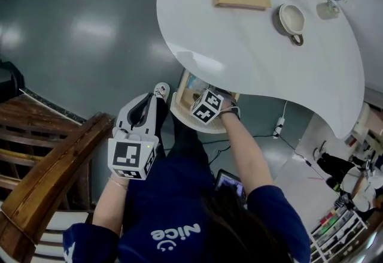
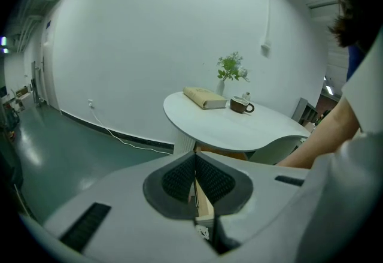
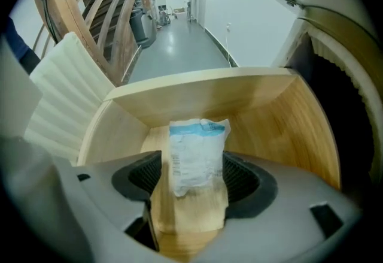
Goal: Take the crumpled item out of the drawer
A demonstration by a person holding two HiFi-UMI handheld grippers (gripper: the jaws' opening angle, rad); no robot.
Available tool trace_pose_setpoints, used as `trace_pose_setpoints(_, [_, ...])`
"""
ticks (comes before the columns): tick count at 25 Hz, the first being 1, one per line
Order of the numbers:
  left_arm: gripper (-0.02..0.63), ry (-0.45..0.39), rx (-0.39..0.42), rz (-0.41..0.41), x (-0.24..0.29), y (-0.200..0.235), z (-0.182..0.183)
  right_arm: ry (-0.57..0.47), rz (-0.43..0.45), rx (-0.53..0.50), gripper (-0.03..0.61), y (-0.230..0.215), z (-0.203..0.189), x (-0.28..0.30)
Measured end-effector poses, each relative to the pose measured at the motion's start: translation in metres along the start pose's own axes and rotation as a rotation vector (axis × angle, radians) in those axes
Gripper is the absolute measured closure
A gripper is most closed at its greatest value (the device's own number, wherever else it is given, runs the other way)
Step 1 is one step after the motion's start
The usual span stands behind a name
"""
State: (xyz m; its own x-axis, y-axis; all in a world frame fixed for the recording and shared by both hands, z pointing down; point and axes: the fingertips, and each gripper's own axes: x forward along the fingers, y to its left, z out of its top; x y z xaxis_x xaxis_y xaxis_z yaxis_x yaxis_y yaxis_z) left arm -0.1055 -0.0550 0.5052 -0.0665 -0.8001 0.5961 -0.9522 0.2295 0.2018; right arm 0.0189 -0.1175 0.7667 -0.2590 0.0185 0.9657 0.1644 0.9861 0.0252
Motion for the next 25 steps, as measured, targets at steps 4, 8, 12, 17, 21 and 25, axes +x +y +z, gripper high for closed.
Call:
trace_pose_setpoints(4, [0.609, 0.013, -0.007, 0.01, 0.001, 0.004, -0.007, 0.022, 0.008, -0.071, 0.244, -0.002, -0.003, 0.011])
trace_pose_setpoints(8, [0.609, 0.027, -0.022, 0.037, -0.002, 0.011, -0.015, 0.041, 0.026, -0.104, 0.239, -0.003, -0.002, 0.023])
trace_pose_setpoints(12, [0.609, 0.035, -0.024, 0.057, -0.005, 0.016, -0.02, 0.067, 0.034, -0.134, 0.236, 0.002, -0.006, 0.029])
trace_pose_setpoints(17, [0.609, 0.038, -0.027, 0.06, -0.003, 0.02, -0.021, 0.072, 0.013, -0.159, 0.272, 0.0, -0.006, 0.034])
trace_pose_setpoints(21, [0.609, 0.037, -0.028, 0.053, -0.001, 0.02, -0.021, 0.072, 0.003, -0.165, 0.317, -0.001, -0.005, 0.035])
trace_pose_setpoints(25, [0.609, 0.045, -0.024, 0.045, 0.002, 0.02, -0.02, 0.065, 0.01, -0.141, 0.384, -0.002, -0.004, 0.033])
